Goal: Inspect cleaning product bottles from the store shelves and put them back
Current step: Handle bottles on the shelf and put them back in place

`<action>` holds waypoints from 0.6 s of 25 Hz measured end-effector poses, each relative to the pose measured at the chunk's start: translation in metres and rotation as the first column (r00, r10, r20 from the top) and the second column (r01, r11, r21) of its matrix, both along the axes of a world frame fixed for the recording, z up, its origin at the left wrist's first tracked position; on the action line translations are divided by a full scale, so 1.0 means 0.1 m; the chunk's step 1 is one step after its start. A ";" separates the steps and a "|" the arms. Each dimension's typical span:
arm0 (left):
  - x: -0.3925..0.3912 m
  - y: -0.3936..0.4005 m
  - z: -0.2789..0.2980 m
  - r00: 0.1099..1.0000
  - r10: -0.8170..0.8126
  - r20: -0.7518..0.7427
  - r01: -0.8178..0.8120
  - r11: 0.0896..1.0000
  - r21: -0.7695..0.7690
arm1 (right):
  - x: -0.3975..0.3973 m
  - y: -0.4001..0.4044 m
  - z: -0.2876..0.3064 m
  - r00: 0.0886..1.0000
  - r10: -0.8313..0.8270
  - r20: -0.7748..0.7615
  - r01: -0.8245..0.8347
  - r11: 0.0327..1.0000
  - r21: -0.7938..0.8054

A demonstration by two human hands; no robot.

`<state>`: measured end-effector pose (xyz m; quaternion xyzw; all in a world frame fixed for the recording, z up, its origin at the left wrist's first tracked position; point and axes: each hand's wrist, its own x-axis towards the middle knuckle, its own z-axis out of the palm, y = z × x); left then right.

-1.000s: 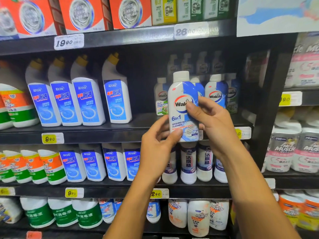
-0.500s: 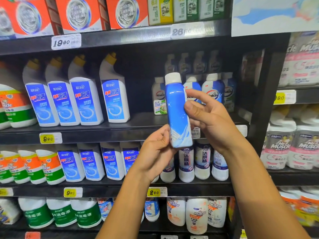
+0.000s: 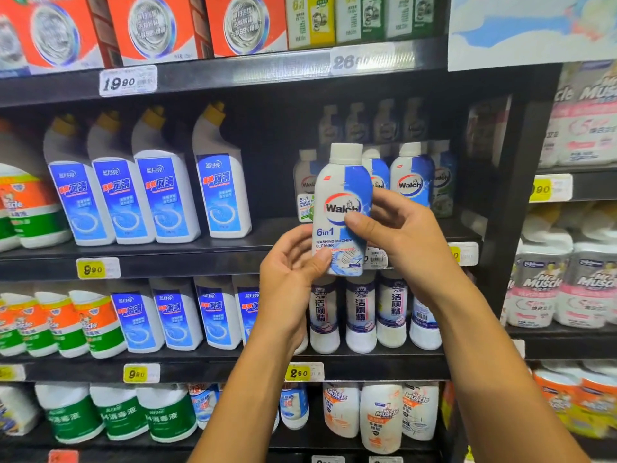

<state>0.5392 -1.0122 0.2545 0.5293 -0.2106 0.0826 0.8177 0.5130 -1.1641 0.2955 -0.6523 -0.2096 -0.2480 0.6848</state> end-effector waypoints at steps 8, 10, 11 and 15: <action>-0.07 0.08 0.10 0.993 0.078 0.087 -0.089 0.987 0.134 | 0.12 -0.01 -0.03 0.997 0.066 -0.044 -0.062 0.994 0.092; -0.09 0.07 0.12 0.991 0.077 0.106 -0.092 0.986 0.140 | 0.15 0.00 -0.04 0.993 0.090 -0.070 -0.077 0.984 0.163; -0.11 0.07 0.13 0.994 0.050 0.096 -0.063 0.989 0.136 | 0.16 0.00 -0.04 0.992 0.088 -0.085 -0.071 0.980 0.185; -0.15 0.11 0.24 0.993 -0.115 0.040 0.107 0.982 0.153 | 0.22 0.00 0.03 0.971 0.101 -0.215 -0.032 0.951 0.306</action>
